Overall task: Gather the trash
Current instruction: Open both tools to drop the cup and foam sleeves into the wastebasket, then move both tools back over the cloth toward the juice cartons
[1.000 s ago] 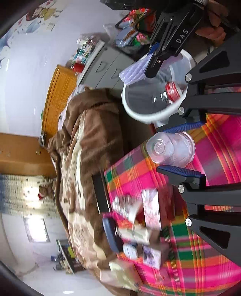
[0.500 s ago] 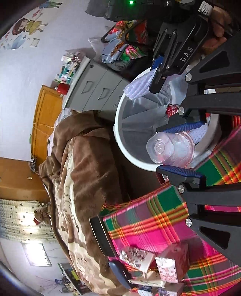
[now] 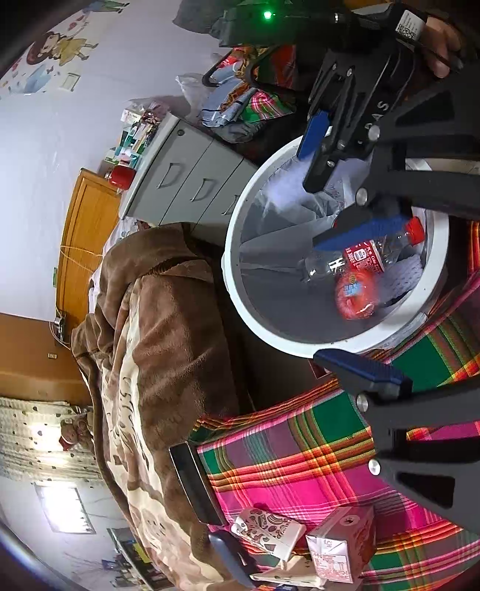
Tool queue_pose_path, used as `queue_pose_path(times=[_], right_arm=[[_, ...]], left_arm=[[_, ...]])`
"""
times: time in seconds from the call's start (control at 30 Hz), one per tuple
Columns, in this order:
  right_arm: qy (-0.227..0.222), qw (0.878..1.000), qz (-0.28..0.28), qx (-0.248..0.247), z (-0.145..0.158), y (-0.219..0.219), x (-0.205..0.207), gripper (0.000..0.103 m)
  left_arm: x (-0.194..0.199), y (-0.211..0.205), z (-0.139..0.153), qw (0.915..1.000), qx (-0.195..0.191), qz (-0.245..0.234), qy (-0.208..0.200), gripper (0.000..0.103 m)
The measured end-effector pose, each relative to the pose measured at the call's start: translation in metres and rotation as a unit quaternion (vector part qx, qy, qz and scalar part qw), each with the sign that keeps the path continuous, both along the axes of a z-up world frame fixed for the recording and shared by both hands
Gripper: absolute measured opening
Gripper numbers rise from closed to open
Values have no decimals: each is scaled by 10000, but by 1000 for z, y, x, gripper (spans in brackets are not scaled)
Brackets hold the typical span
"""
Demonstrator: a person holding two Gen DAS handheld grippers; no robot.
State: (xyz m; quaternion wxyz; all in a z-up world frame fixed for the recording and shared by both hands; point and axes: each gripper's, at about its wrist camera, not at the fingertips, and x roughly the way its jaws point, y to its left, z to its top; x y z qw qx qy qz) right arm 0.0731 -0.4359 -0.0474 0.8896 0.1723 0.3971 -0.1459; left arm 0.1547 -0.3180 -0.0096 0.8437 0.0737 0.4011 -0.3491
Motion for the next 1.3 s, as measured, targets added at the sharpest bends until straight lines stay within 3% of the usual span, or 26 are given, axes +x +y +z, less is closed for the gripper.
queue_pose_path(times=[0.17,0.7,1.3], right_arm=[[-51,10000,-32,-34,4,3,-2,59],[-229,9995,164,-124,14,27,-1,59],[-476,9945,918,-192,24,84,24,59]], left_arm=[[0,7,1,9999,25,116,-12,60],[-7,48,13,9985,-76,516,-142,60],[0,150,28,9879,-141,1496,-385,60]])
